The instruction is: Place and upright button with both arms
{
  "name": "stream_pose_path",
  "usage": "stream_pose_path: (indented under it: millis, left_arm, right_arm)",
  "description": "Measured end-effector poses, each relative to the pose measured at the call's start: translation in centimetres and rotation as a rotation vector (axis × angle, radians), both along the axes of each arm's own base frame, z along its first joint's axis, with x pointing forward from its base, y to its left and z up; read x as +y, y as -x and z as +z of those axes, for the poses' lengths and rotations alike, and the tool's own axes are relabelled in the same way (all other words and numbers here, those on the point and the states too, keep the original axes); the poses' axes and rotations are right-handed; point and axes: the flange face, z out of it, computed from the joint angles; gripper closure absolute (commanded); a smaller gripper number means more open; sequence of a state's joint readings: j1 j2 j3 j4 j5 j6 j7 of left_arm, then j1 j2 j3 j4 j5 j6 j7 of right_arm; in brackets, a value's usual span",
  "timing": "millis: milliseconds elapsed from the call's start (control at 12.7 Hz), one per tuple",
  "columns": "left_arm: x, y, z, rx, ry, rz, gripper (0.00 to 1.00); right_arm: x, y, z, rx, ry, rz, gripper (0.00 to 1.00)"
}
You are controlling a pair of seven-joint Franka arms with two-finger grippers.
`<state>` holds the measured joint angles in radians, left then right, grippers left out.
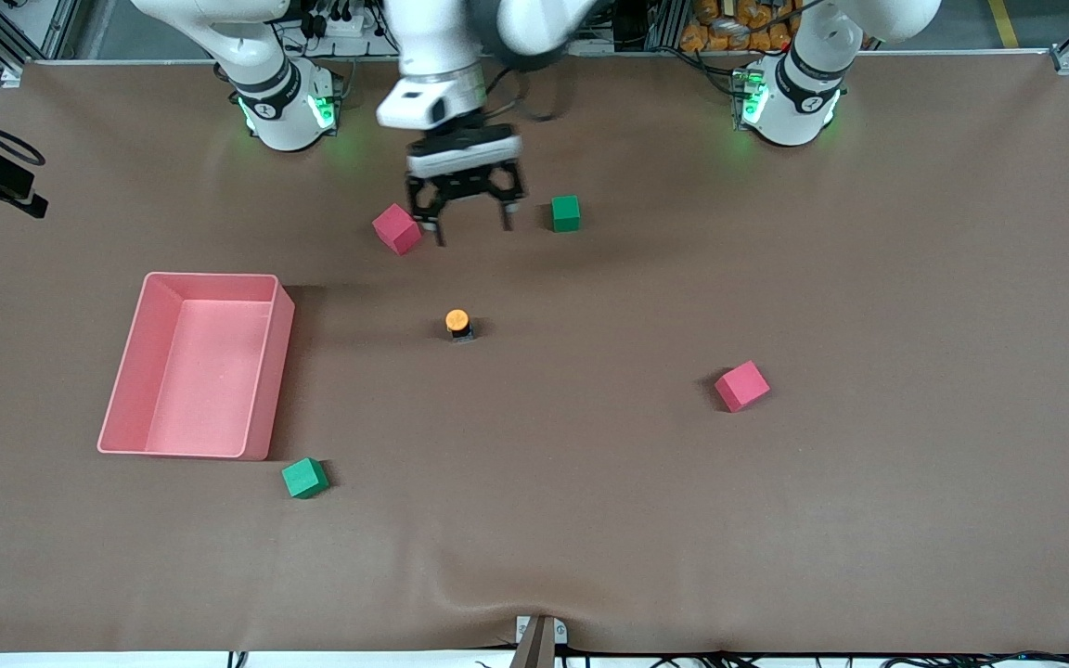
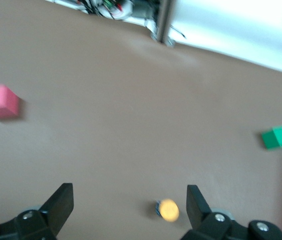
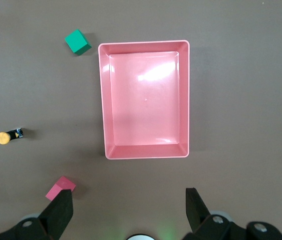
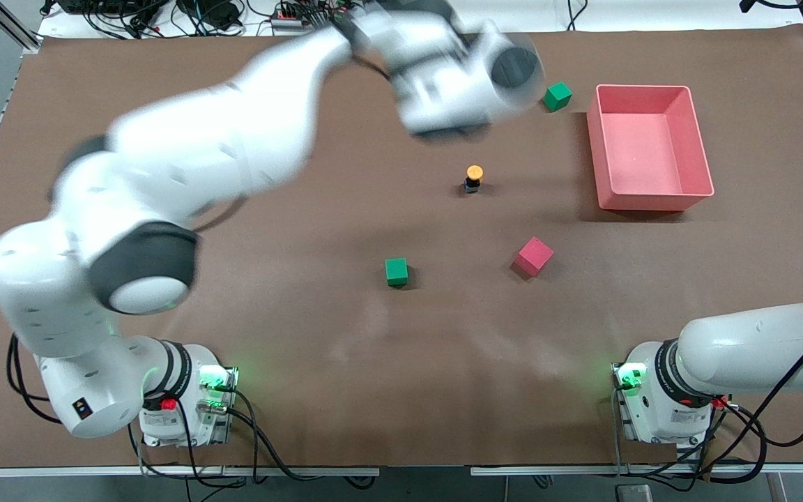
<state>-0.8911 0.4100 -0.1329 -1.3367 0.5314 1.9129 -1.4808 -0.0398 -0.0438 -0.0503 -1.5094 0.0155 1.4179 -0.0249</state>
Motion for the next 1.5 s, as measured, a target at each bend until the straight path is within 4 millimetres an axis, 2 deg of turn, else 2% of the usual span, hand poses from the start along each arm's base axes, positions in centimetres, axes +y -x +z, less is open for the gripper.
stream_pose_path:
  millis: [79,158,316,395,474,711,1026,1105,1342,1500]
  left_arm:
    - [4.6,-3.6,3.2,0.051,0.012,-0.001,0.0]
    - [9.3,-6.9,5.4,0.082,0.023,0.011,0.0]
    - [18.7,-13.1,8.2,0.116,0.06,0.06,0.0]
    - [22.9,-15.3,9.1,0.126,0.061,0.054,0.0]
    - [25.7,-16.3,9.8,0.135,0.046,0.03,0.0]
    - [31.7,-16.3,12.1,0.211,-0.056,-0.079,0.0]
    - [42.6,-15.5,13.8,0.368,0.003,-0.223,0.0]
    - [44.1,-14.4,13.8,0.387,0.016,-0.236,0.0]
    - [45.4,-9.6,13.2,0.437,-0.021,-0.314,0.0]
    - [47.3,-7.5,13.0,0.473,-0.032,-0.337,0.0]
  right_arm:
    - [0.0,-0.1,-0.1,0.002,0.0,0.0,0.0]
    - [0.1,-0.1,-0.2,0.004,0.0,0.001,0.0]
    - [0.1,-0.2,-0.3,0.005,0.0,0.002,0.0]
    - [0.1,-0.2,-0.3,0.006,0.0,0.001,0.0]
    - [0.0,-0.2,-0.3,0.006,0.0,0.001,0.0]
    - [0.1,-0.2,-0.3,0.006,0.0,0.003,0.0]
    - [0.1,-0.2,-0.3,0.005,0.0,0.003,0.0]
    - [0.1,-0.2,-0.2,0.005,0.0,0.003,0.0]
    - [0.2,-0.2,-0.2,0.003,0.0,0.003,0.0]
    - [0.2,-0.2,-0.2,0.003,0.0,0.003,0.0]
